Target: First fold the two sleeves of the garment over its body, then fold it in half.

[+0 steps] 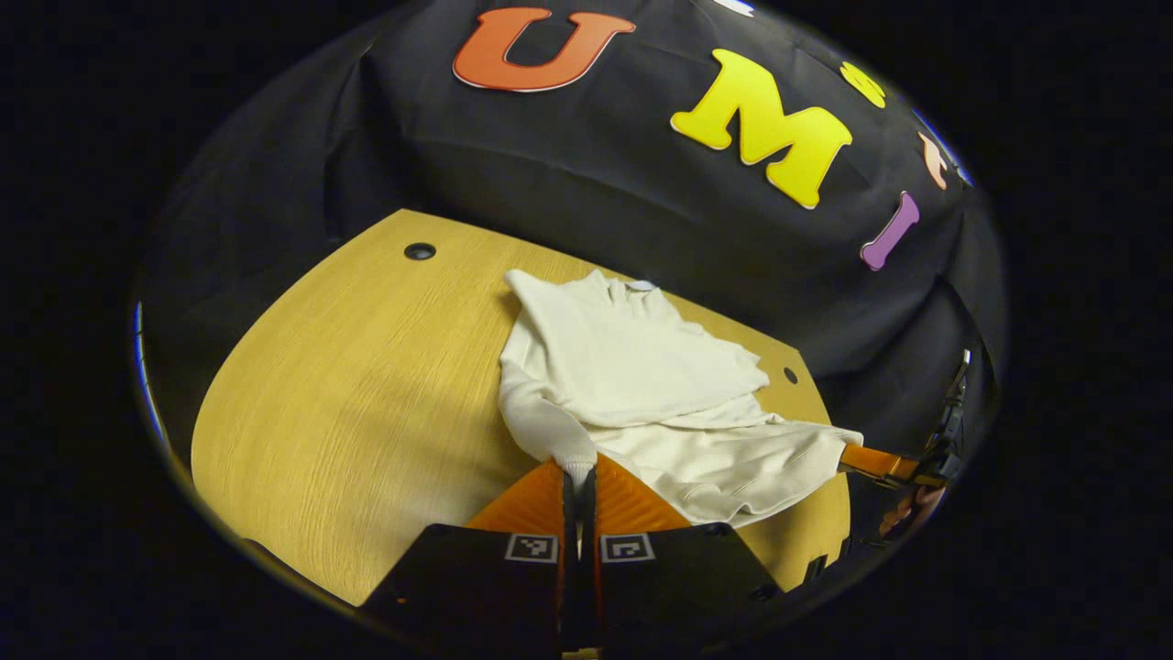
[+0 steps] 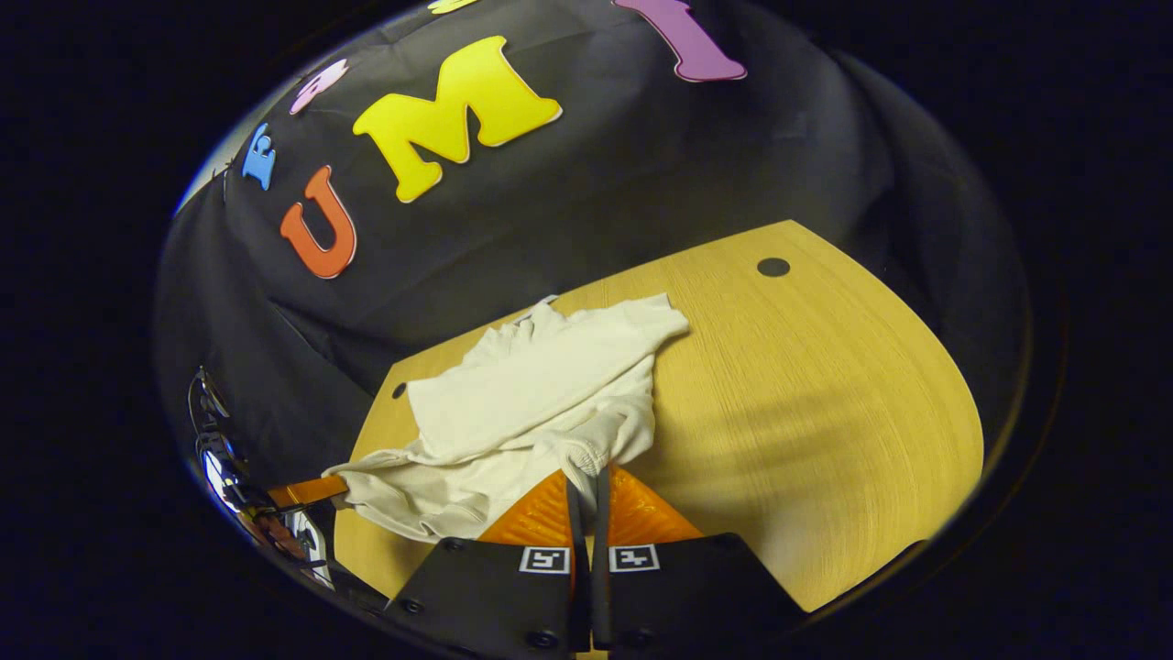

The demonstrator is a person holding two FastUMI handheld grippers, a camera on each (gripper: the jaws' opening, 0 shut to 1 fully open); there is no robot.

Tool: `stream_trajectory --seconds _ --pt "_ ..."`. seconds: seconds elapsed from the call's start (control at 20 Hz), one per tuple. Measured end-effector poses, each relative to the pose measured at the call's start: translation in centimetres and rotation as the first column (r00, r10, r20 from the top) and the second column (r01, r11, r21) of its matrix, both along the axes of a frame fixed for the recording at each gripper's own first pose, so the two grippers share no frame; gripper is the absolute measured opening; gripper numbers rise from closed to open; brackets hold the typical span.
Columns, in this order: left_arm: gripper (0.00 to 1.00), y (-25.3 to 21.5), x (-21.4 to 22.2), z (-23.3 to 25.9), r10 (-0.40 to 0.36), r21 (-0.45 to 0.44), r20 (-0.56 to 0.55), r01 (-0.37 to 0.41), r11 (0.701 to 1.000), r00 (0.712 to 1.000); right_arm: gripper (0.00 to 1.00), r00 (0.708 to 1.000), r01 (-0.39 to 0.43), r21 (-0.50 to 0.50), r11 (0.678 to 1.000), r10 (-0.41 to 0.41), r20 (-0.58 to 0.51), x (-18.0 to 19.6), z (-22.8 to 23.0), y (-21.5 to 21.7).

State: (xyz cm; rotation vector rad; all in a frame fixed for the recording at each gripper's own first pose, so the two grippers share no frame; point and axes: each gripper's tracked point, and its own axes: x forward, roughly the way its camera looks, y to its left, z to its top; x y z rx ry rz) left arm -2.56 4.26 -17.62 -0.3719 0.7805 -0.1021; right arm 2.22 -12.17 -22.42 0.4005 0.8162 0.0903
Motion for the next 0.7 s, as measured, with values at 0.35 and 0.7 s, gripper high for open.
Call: stream_trajectory --seconds 0.35,0.7 --pt "0.03 -1.1 9.6 5.8 0.033 -0.091 0.097 -0.024 0.996 0.995 0.01 0.991 -0.044 -0.023 0.999 0.047 0.129 9.3 6.4 1.0" --pt "0.03 -1.4 20.4 11.0 0.067 -0.133 0.18 -0.043 0.99 0.981 0.01 0.988 -0.04 -0.007 0.999 0.04 0.15 21.3 9.8 2.5"
